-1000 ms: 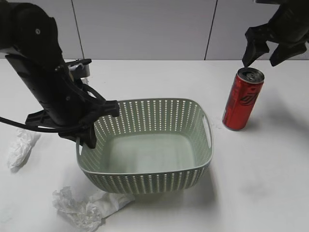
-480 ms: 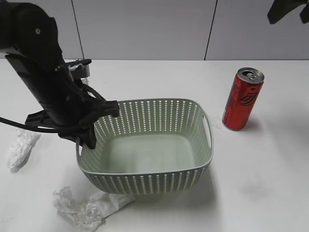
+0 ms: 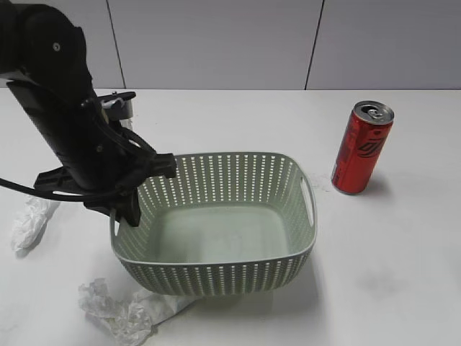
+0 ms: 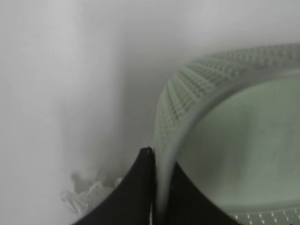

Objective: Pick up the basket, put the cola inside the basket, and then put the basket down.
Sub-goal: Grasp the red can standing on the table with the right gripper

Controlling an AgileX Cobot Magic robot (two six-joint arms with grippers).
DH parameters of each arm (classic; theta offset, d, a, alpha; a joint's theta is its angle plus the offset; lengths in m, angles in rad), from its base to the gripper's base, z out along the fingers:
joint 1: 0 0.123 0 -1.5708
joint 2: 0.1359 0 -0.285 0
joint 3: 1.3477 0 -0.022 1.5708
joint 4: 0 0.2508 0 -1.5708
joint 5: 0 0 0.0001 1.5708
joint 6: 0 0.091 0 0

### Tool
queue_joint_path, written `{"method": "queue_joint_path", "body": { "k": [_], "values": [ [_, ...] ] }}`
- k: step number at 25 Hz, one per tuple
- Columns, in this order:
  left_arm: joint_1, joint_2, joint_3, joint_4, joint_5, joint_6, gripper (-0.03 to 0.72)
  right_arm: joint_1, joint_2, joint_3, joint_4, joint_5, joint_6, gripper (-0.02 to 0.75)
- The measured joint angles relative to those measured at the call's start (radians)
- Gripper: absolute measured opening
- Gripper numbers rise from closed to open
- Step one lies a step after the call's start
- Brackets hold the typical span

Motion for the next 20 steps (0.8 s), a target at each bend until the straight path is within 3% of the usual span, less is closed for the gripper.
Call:
{"method": "queue_joint_path", "body": {
  "k": [10, 20],
  "values": [
    [0.000, 0.000, 0.000, 0.000, 0.001, 0.000, -0.004, 0.000, -0.494, 0.557, -0.017, -0.155, 0.000, 0.583],
    [0.000, 0.000, 0.000, 0.001, 0.002, 0.000, -0.004, 0.000, -0.929, 0.883, -0.017, -0.258, -0.004, 0.583]
  ]
}}
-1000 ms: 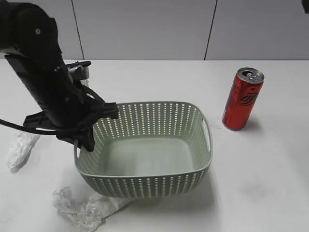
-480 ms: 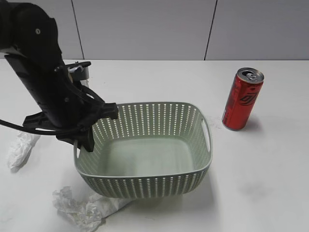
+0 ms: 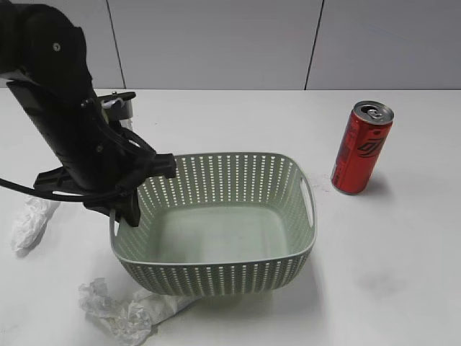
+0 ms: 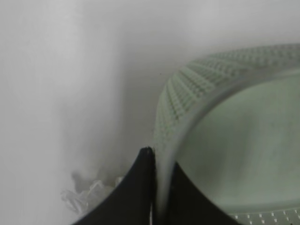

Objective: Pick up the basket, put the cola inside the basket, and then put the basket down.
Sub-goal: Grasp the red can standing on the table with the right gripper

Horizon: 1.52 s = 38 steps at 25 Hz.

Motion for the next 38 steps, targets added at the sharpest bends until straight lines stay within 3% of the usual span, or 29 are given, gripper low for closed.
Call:
{"method": "queue_joint_path", "body": {
  "k": [9, 24, 27, 32, 38],
  "values": [
    [0.000, 0.000, 0.000, 0.004, 0.009, 0.000, -0.004, 0.000, -0.281, 0.025, 0.000, 0.013, -0.007, 0.583],
    [0.000, 0.001, 0.000, 0.038, 0.019, 0.000, -0.004, 0.000, -0.295, 0.027, -0.026, 0.014, -0.008, 0.583],
    [0.000, 0.009, 0.000, 0.038, 0.019, 0.000, -0.004, 0.000, -0.292, -0.001, -0.034, -0.059, -0.009, 0.583],
    [0.000, 0.016, 0.000, 0.039, 0.013, 0.000, -0.004, 0.000, -0.160, -0.105, -0.034, -0.229, -0.008, 0.583],
    [0.000, 0.016, 0.000, 0.039, -0.002, 0.000, -0.004, 0.000, 0.214, -0.315, 0.024, -0.160, -0.006, 0.640]
  ]
}}
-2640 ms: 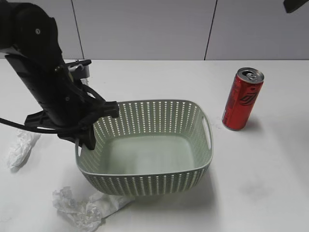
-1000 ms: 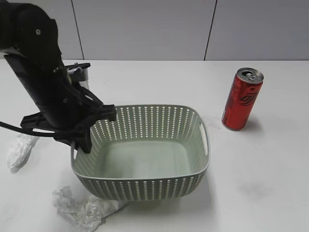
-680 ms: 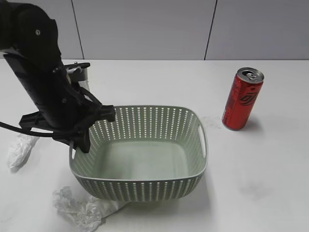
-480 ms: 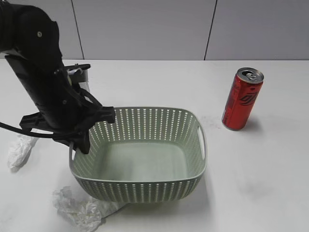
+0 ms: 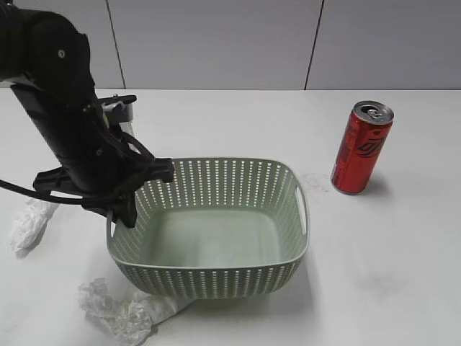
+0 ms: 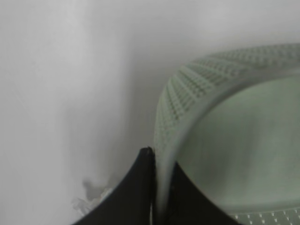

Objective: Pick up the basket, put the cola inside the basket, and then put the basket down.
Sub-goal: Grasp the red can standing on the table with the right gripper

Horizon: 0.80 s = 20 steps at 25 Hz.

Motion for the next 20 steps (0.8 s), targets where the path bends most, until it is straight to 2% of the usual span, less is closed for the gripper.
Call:
{"method": "queue_joint_path", "body": {
  "k": [7, 12, 17, 20],
  "values": [
    [0.000, 0.000, 0.000, 0.001, -0.002, 0.000, -0.004, 0.000, 0.438, -0.254, 0.026, 0.100, -0.003, 0.648],
    [0.000, 0.000, 0.000, 0.001, -0.004, 0.000, -0.004, 0.000, 0.729, -0.449, 0.084, 0.158, -0.045, 0.650],
    [0.000, 0.000, 0.000, 0.001, -0.006, 0.000, -0.004, 0.004, 0.945, -0.593, 0.122, 0.204, -0.050, 0.650],
    [0.000, 0.000, 0.000, 0.001, -0.012, 0.000, -0.004, 0.042, 1.040, -0.641, 0.096, 0.229, -0.043, 0.650]
  ]
}}
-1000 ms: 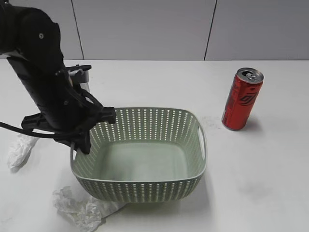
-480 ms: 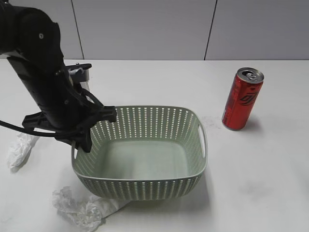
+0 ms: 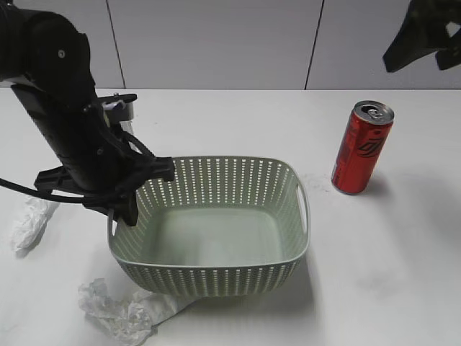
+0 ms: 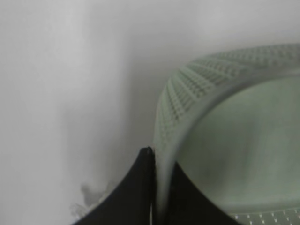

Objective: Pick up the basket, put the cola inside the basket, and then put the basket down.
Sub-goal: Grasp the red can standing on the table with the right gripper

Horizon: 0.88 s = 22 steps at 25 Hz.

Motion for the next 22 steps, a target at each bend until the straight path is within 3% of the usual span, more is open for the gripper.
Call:
{"method": "queue_joint_path", "body": {
  "k": [5, 22],
  "values": [
    [0.000, 0.000, 0.000, 0.000, -0.013, 0.000, -0.004, 0.089, 0.092, -0.018, -0.128, -0.051, 0.089, 0.650],
    [0.000, 0.000, 0.000, 0.000, -0.014, 0.000, -0.004, 0.081, 0.276, -0.022, -0.196, -0.152, 0.199, 0.650]
  ]
}}
